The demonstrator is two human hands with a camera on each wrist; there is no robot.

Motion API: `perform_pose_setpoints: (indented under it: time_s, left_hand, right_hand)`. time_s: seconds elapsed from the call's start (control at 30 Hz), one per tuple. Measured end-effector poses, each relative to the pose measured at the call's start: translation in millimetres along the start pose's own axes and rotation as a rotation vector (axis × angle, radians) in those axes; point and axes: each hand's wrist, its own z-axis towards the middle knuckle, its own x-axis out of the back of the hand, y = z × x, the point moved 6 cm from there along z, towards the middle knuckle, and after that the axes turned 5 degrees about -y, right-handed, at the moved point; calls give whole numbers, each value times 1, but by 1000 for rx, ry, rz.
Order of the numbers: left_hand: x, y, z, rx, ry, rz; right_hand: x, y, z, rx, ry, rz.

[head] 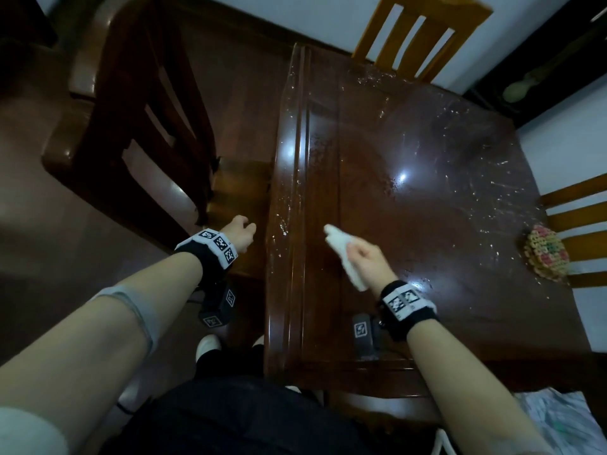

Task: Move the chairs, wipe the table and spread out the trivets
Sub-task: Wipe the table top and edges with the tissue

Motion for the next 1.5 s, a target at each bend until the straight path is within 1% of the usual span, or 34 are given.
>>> perform_pose_setpoints:
  time_s: [0.03, 0.07, 0.1, 0.13, 0.23, 0.33, 0.4, 0.47, 0.53, 0.67, 0.73, 0.83, 0.93, 1.07, 1.17, 1.27, 1.33, 1.4, 1.43, 1.5]
  left_hand:
    - [1, -1, -1, -1, 5, -3]
    - [2, -3, -3, 2, 9, -5]
    - [2, -5, -3, 8, 13, -6]
    - [2, -7, -2, 16, 17, -5]
    - [1, -13, 1, 39, 30, -1]
    - [-3, -18, 1, 64, 26, -25]
    - [-4, -22, 1, 75, 29, -43]
    - [-3, -24, 1, 81, 46, -50]
    - [-2, -26, 0, 98, 64, -42]
    - [-8, -23, -2, 119, 67, -18]
    - [-12, -18, -3, 135, 80, 19]
    - [-20, -9, -1, 124, 99, 87]
    - [-27, 2, -3, 89, 75, 153]
    - [-33, 13, -8, 26, 20, 310]
    - [-37, 16, -13, 0, -14, 360]
    - [-38, 16, -17, -6, -21, 413]
    - [-39, 15, -19, -5, -22, 438]
    - [-39, 15, -21, 1, -26, 450]
    - [-39, 15, -22, 0, -30, 447]
    - [-39, 15, -21, 2, -28, 438]
  right_hand:
    - [18, 1, 5, -7, 114, -16]
    - [33, 4, 11, -27, 198, -52]
    - [44, 5, 17, -48, 239, -99]
    - [52, 10, 25, -80, 245, -145]
    - [58, 17, 48, -186, 173, -263]
    - [45, 27, 63, -262, 90, -368]
    - [35, 31, 66, -244, 60, -452]
    - [28, 32, 66, -172, 50, -472]
    - [22, 33, 63, -123, -5, -466]
    - [-6, 38, 41, -16, -152, -419]
    - [-25, 41, 24, 12, -220, -376]
    - [-47, 49, -2, 48, -270, -361]
    - [-67, 57, -32, 13, -284, -290]
    - [-95, 61, -79, -59, -275, -217]
    - [-113, 65, -104, -108, -323, -175]
    - [-117, 66, -119, -185, -370, -132]
    - [-107, 59, -126, -217, -355, -79]
    - [-86, 49, -129, -219, -286, 10]
    - [-71, 46, -130, -224, -219, 65]
    - [-35, 47, -129, -231, -35, 128]
